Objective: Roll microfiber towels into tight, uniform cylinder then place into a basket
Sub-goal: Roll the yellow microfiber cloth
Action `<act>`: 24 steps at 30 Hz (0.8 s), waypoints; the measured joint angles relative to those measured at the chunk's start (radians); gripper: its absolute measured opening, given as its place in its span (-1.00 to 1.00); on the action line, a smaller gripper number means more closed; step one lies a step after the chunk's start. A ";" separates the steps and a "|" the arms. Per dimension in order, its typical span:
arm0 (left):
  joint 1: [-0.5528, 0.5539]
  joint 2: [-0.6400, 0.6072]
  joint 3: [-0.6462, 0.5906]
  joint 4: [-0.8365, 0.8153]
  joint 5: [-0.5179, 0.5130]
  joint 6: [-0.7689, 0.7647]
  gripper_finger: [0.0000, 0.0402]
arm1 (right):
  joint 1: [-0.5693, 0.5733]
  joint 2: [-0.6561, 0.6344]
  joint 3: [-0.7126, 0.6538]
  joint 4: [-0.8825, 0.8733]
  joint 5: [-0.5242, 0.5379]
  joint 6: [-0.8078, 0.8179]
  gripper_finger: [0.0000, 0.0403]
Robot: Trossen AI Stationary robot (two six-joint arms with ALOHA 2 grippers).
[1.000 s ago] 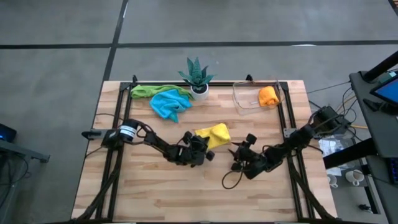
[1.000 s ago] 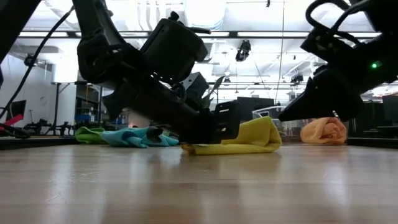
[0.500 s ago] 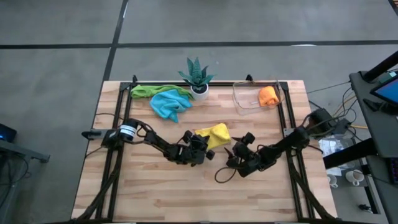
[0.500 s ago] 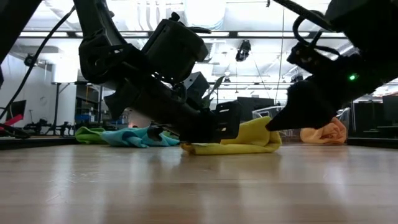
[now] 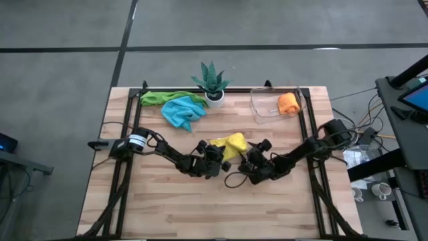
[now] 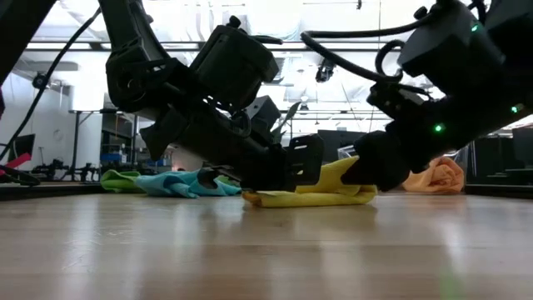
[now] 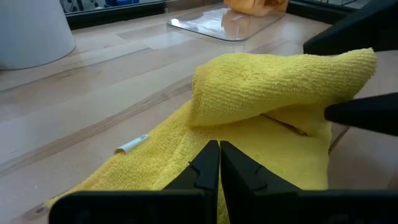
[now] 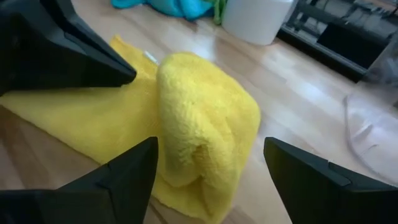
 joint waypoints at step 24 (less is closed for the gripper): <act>0.000 0.000 -0.005 0.015 0.007 0.000 -1.00 | -0.075 0.006 0.000 -0.005 -0.091 -0.050 -0.47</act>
